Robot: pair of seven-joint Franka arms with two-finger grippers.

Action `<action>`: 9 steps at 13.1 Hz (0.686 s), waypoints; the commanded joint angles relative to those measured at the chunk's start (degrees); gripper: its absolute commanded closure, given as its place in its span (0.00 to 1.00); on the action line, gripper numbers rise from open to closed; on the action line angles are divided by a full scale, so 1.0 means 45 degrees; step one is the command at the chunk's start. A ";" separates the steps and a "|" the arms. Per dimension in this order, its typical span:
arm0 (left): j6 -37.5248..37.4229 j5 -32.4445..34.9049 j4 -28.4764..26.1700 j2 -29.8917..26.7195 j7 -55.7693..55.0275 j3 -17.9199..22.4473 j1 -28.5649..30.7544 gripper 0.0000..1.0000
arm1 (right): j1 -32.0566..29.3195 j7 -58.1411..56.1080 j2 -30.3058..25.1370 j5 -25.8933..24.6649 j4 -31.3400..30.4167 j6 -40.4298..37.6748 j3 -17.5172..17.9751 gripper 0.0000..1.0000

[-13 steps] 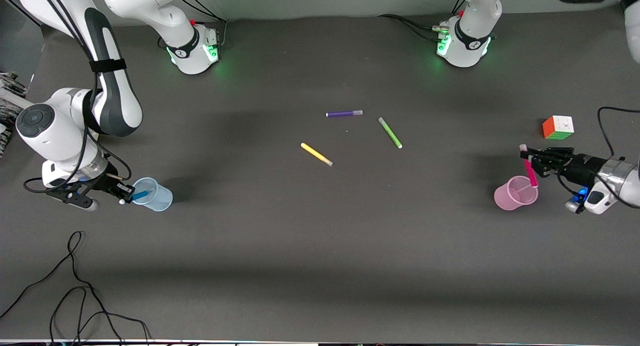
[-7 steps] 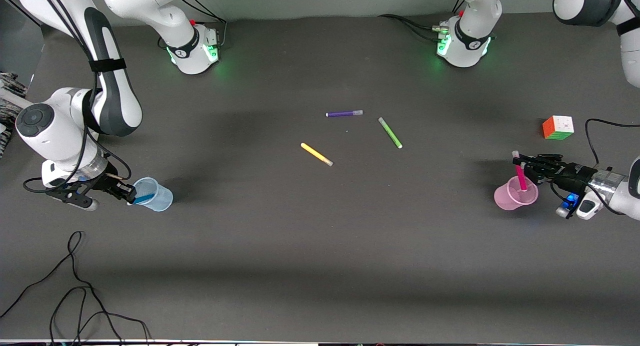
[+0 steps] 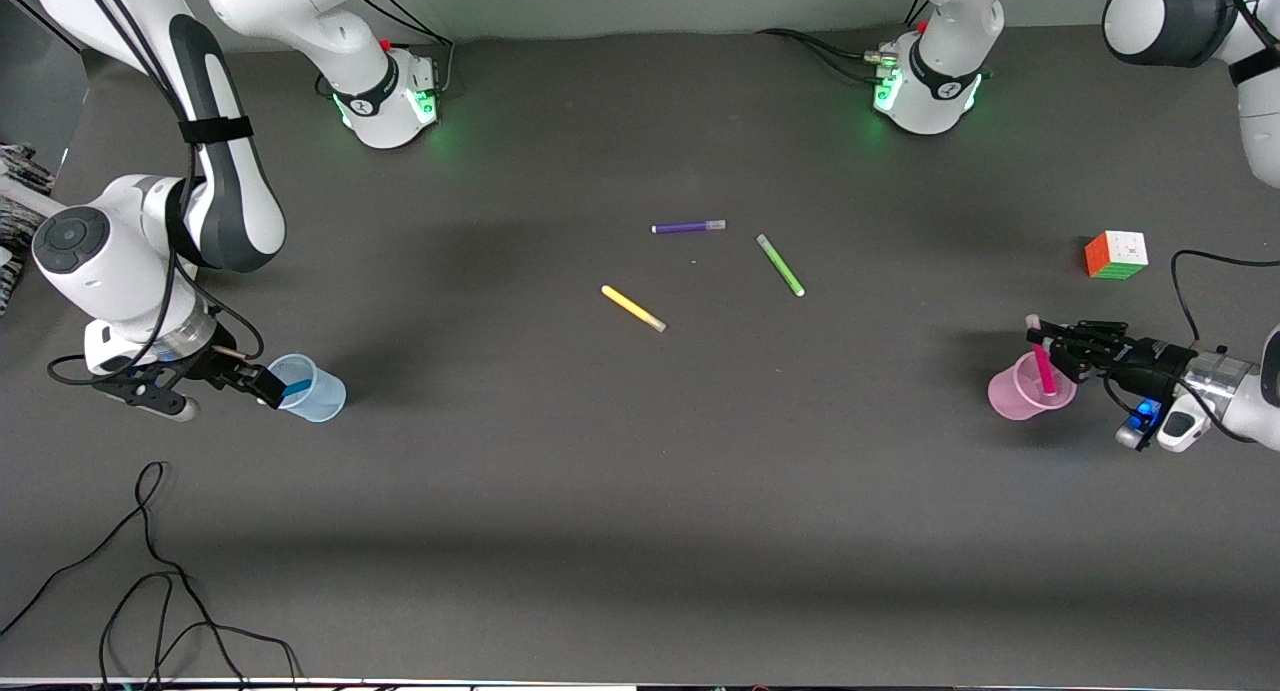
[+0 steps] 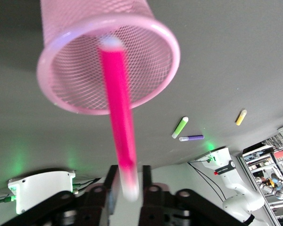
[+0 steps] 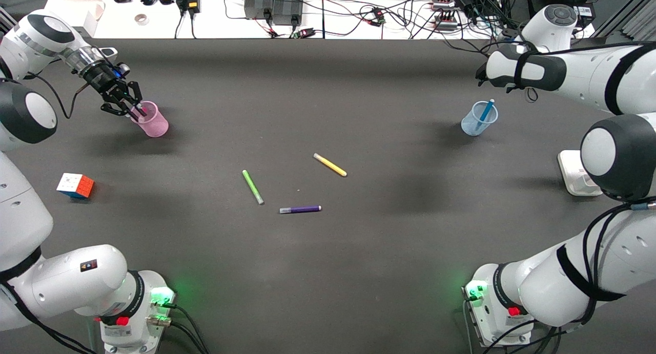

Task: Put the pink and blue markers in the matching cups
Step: 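Drop the blue marker into the blue cup while the left gripper drops pink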

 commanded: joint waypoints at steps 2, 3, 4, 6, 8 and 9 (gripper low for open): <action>-0.0184 0.0566 0.0614 0.0030 0.0384 0.0017 -0.0394 0.00 | 0.0181 -0.0061 -0.0661 -0.0317 0.0544 -0.1454 -0.0062 0.00; -0.0319 0.1131 0.0944 -0.0126 0.0385 -0.0002 -0.0628 0.00 | 0.0181 0.0055 -0.0720 -0.0298 0.1167 -0.2681 -0.0003 0.00; -0.0340 0.1582 0.1198 -0.0263 0.0404 -0.0003 -0.0708 0.00 | 0.0336 0.0018 -0.0798 -0.0298 0.2005 -0.4279 0.0017 0.00; -0.0205 0.2867 0.1220 -0.1138 0.0385 -0.0003 -0.1290 0.00 | 0.0552 -0.0061 -0.0876 -0.0278 0.3763 -0.7153 -0.0061 0.00; 0.0204 0.4296 0.0639 -0.2871 0.0385 -0.0003 -0.2324 0.00 | 0.0572 -0.0080 -0.1090 -0.0161 0.5152 -0.9246 -0.0042 0.00; 0.0497 0.4649 -0.0178 -0.4022 0.0250 0.0017 -0.2774 0.00 | 0.0572 -0.0100 -0.1420 -0.0142 0.5564 -0.9913 -0.0022 0.00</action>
